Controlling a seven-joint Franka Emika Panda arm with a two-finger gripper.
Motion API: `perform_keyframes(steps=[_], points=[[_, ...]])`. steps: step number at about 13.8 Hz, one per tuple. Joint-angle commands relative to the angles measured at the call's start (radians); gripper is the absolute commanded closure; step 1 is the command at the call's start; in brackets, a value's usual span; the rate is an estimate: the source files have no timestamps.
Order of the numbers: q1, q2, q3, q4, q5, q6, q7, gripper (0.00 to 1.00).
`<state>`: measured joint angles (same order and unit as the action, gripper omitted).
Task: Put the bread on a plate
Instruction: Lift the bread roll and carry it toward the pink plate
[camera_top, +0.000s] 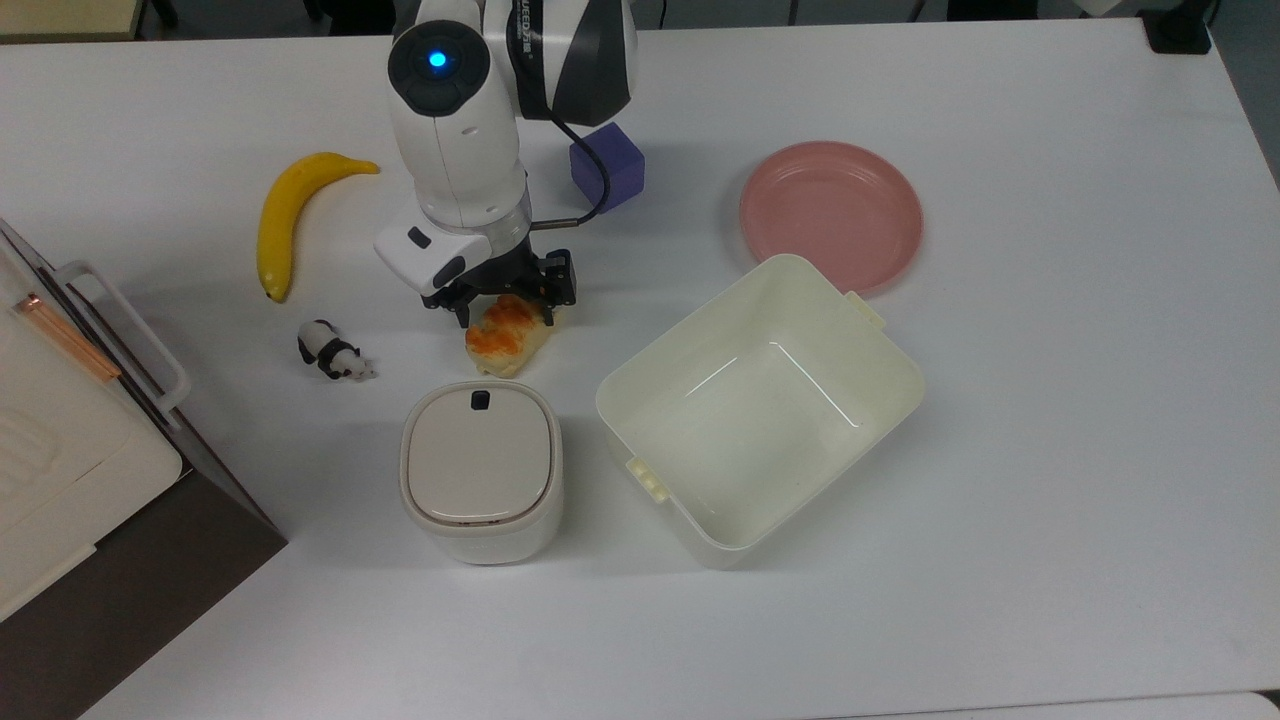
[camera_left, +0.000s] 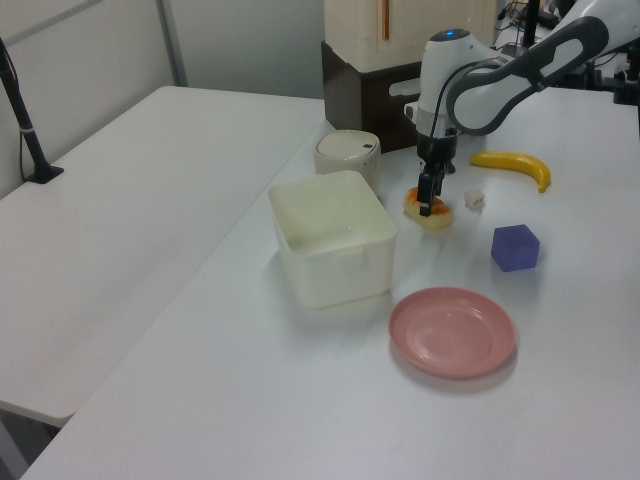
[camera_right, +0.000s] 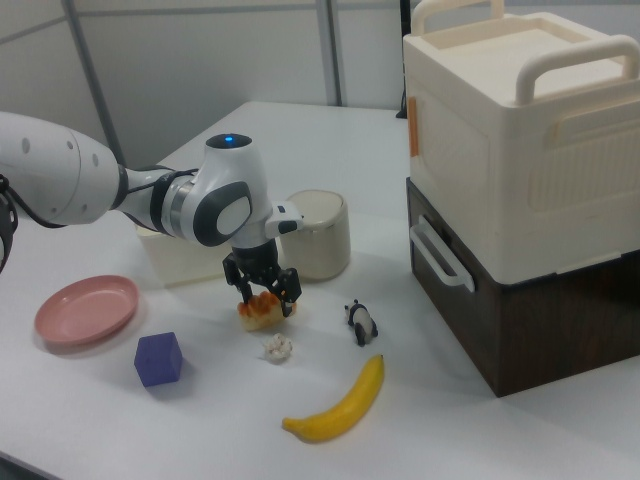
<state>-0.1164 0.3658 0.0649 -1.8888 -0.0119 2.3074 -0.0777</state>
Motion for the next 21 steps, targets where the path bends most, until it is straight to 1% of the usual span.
perform_keyframes(steps=[1,2,3,4,5,6,8,11,13,15,17,19,21], points=[[0.003,0.007,-0.010,-0.015,-0.010,0.037,-0.025,0.50],[0.003,0.007,-0.010,-0.013,-0.010,0.037,-0.025,0.63],[0.003,0.005,-0.010,-0.013,-0.010,0.037,-0.025,0.72],[0.003,0.005,-0.010,-0.010,-0.010,0.037,-0.024,0.86],[0.003,0.004,-0.010,-0.009,-0.010,0.037,-0.024,0.97],[0.003,0.002,-0.010,0.002,-0.010,0.035,-0.024,0.99],[0.003,-0.008,-0.010,0.007,-0.010,0.035,-0.024,0.99],[0.010,-0.089,-0.007,0.030,-0.003,0.009,-0.019,0.99],[0.023,-0.163,-0.001,0.034,0.000,-0.070,-0.022,0.99],[0.078,-0.230,0.003,0.066,0.001,-0.198,-0.033,0.99],[0.113,-0.289,0.003,0.091,0.010,-0.317,-0.033,0.98],[0.162,-0.333,0.003,0.100,0.046,-0.396,-0.034,0.98],[0.216,-0.350,0.001,0.100,0.052,-0.451,-0.033,0.98]])
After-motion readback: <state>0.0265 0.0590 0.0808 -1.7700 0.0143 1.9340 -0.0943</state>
